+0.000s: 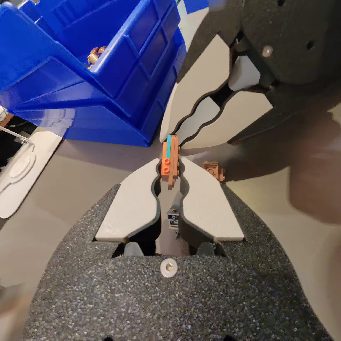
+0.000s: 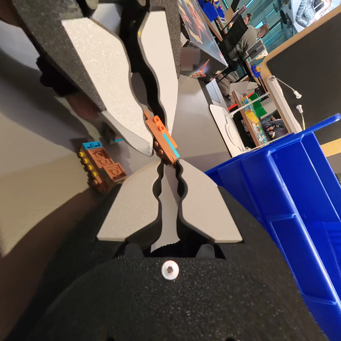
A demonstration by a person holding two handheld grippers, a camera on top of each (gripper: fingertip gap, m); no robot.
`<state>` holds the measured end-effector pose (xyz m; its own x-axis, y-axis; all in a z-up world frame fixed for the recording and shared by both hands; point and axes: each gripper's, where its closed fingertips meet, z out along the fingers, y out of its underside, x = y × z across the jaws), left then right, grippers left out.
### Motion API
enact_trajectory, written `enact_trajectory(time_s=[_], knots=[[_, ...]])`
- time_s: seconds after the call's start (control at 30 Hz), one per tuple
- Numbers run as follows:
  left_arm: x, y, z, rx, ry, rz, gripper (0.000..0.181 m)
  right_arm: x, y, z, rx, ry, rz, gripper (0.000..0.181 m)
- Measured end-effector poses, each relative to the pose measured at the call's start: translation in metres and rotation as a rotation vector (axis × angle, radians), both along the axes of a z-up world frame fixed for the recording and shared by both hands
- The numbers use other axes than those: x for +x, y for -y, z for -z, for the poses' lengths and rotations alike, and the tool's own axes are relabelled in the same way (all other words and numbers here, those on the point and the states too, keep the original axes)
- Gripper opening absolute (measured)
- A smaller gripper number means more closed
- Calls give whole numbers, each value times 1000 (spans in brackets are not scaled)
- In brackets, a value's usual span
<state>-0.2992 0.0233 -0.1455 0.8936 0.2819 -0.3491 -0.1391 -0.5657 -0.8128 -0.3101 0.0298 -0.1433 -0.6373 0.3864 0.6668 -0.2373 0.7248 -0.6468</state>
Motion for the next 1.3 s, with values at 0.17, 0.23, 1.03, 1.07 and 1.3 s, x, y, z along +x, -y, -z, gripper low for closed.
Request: enact_trajectory(time_s=[0.17, 0.23, 1.03, 1.07, 1.3], knots=[[0, -1, -3, 84, 112, -2, 17, 0, 0, -4, -5, -28, 6, 13], [0, -1, -4, 112, 156, -4, 17, -1, 0, -5, -6, -37, 10, 13], [6, 0, -4, -179, -418, 132, 16, 5, 1, 10, 78, 35, -78, 11], [6, 0, -4, -187, -427, 130, 16, 5, 1, 10, 86, 23, -73, 9], [4, -1, -1, -232, -434, 80, 16, -1, -3, 13, 179, -54, -3, 8]])
